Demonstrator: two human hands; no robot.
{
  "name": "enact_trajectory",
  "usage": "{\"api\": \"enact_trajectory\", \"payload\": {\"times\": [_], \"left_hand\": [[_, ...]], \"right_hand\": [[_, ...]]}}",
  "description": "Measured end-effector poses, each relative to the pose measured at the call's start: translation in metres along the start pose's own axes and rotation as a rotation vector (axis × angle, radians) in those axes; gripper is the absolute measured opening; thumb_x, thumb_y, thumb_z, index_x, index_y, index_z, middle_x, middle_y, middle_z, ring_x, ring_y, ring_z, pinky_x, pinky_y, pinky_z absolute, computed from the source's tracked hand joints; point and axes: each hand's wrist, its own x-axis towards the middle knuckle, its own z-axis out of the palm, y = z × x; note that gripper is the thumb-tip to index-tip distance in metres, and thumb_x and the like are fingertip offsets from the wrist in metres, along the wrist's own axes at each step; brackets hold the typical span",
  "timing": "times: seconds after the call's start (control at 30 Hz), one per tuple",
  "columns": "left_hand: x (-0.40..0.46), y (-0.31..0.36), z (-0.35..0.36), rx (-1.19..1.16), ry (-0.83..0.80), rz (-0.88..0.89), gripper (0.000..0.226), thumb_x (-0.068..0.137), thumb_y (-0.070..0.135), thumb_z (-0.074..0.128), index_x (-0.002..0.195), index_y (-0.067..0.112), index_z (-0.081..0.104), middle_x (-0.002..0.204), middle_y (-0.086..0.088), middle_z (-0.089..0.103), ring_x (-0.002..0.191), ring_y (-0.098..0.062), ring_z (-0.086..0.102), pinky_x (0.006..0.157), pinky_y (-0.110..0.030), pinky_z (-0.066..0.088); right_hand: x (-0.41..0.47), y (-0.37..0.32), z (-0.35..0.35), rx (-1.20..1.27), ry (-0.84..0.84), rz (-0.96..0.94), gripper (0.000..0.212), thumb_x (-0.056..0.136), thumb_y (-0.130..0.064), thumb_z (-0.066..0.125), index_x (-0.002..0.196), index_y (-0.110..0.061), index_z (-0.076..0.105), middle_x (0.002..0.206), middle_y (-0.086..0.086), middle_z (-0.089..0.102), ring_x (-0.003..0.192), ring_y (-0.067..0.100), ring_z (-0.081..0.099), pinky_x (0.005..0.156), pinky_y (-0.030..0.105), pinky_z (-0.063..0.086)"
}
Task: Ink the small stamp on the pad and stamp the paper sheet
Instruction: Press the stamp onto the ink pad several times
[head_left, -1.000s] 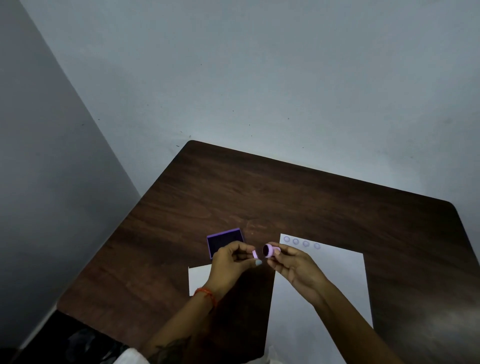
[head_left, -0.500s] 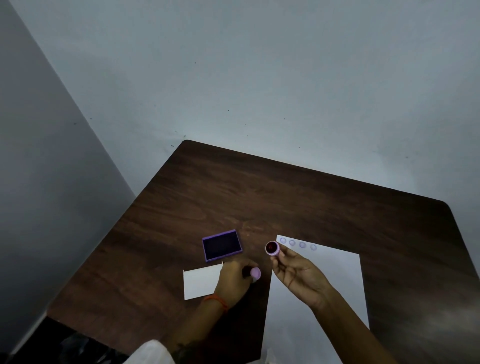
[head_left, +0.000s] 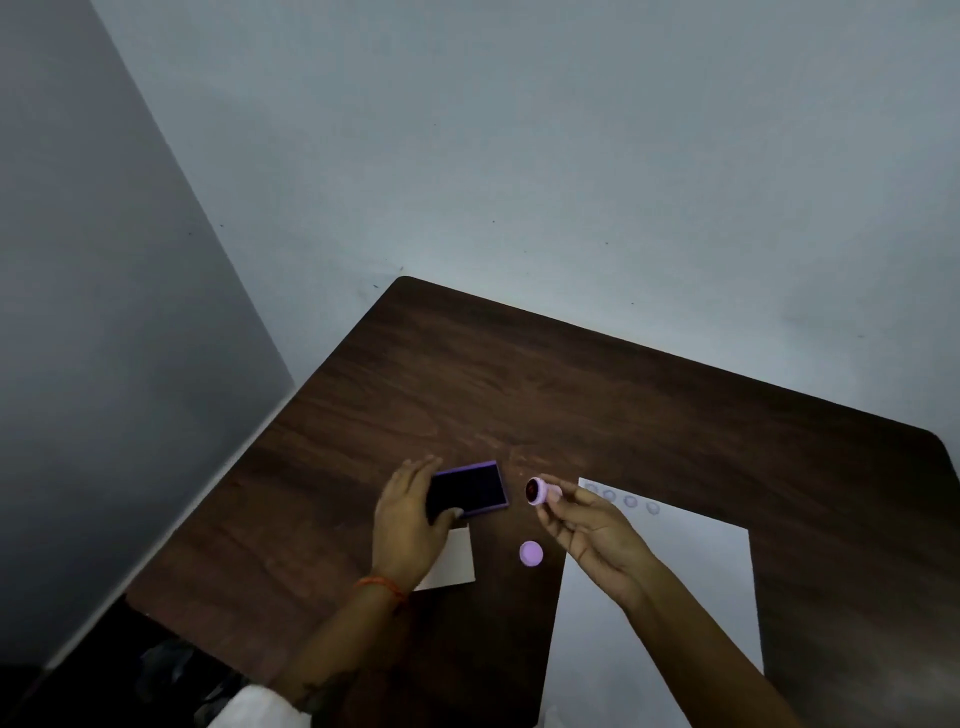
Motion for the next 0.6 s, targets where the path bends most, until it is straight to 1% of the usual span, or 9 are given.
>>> {"api": "enact_trajectory", "payload": {"times": [0.1,0.2,0.27,0.3,0.37,0.4,0.47,0.53,0.6], "left_hand": [[0.011,-0.018,-0.005,0.035,-0.152,0.007,0.081,0.078,0.035,0.068,0.143,0.019,0.023,0.155,-0.001,0.022,0.145,-0.023,0.007,0.118,-0.044,0.003],[0.017,-0.031,-0.003,0.004,-0.289,0.021,0.089,0.077,0.046,0.065,0.146,0.019,0.014,0.158,0.000,0.012,0.145,-0.024,-0.003,0.117,-0.041,-0.003],[0.019,-0.038,-0.001,-0.014,-0.346,0.024,0.096,0.070,0.062,0.055,0.145,0.020,0.015,0.158,-0.001,0.012,0.145,-0.025,-0.003,0.117,-0.040,-0.005],[0.019,-0.041,0.001,-0.011,-0.354,0.033,0.099,0.065,0.069,0.047,0.145,0.020,0.016,0.157,-0.001,0.013,0.145,-0.025,-0.003,0.117,-0.041,-0.006],[0.019,-0.047,0.004,-0.019,-0.347,0.054,0.100,0.060,0.072,0.037,0.145,0.021,0.019,0.157,0.000,0.014,0.145,-0.025,-0.003,0.116,-0.041,-0.007],[0.019,-0.050,0.006,-0.034,-0.341,0.056,0.098,0.061,0.071,0.037,0.145,0.022,0.020,0.157,0.000,0.015,0.145,-0.025,-0.004,0.116,-0.041,-0.008],[0.020,-0.053,0.009,-0.060,-0.332,0.055,0.091,0.068,0.066,0.046,0.144,0.022,0.022,0.157,0.002,0.015,0.145,-0.024,-0.004,0.116,-0.041,-0.009],[0.020,-0.055,0.012,-0.061,-0.314,0.064,0.083,0.075,0.057,0.054,0.144,0.023,0.023,0.156,0.002,0.016,0.145,-0.024,-0.004,0.116,-0.040,-0.009],[0.020,-0.057,0.015,-0.065,-0.291,0.068,0.085,0.072,0.061,0.050,0.143,0.023,0.025,0.156,0.003,0.017,0.145,-0.023,-0.004,0.115,-0.040,-0.009]], "right_hand": [[0.016,0.006,0.020,-0.316,0.086,-0.078,0.023,0.085,0.000,0.059,0.107,-0.004,0.064,0.103,0.010,0.069,0.092,0.017,0.066,0.072,0.019,0.057],[0.034,0.017,0.043,-0.676,0.168,-0.185,0.022,0.079,-0.010,0.068,0.101,-0.011,0.066,0.102,0.008,0.069,0.092,0.019,0.065,0.078,0.026,0.055],[0.046,0.024,0.055,-0.944,0.164,-0.321,0.021,0.079,-0.016,0.069,0.100,-0.014,0.067,0.098,0.003,0.068,0.091,0.016,0.063,0.075,0.023,0.052],[0.051,0.028,0.059,-1.047,0.121,-0.397,0.020,0.082,-0.016,0.066,0.101,-0.013,0.067,0.098,0.002,0.067,0.090,0.016,0.063,0.075,0.023,0.052],[0.061,0.036,0.062,-1.250,0.005,-0.506,0.018,0.086,-0.012,0.058,0.101,-0.008,0.066,0.102,0.010,0.068,0.092,0.021,0.063,0.081,0.032,0.054],[0.064,0.038,0.063,-1.377,-0.053,-0.542,0.019,0.087,-0.008,0.055,0.102,-0.004,0.066,0.104,0.015,0.068,0.095,0.025,0.062,0.086,0.036,0.052],[0.072,0.046,0.059,-1.599,-0.161,-0.650,0.022,0.084,0.000,0.054,0.103,0.000,0.065,0.108,0.019,0.067,0.102,0.031,0.061,0.093,0.037,0.048],[0.076,0.047,0.057,-1.738,-0.246,-0.693,0.026,0.084,0.000,0.055,0.108,-0.002,0.062,0.114,0.018,0.065,0.109,0.031,0.058,0.096,0.037,0.046],[0.078,0.041,0.057,-1.825,-0.311,-0.691,0.028,0.086,-0.003,0.053,0.114,-0.003,0.058,0.119,0.017,0.062,0.114,0.030,0.054,0.098,0.038,0.044]]}}
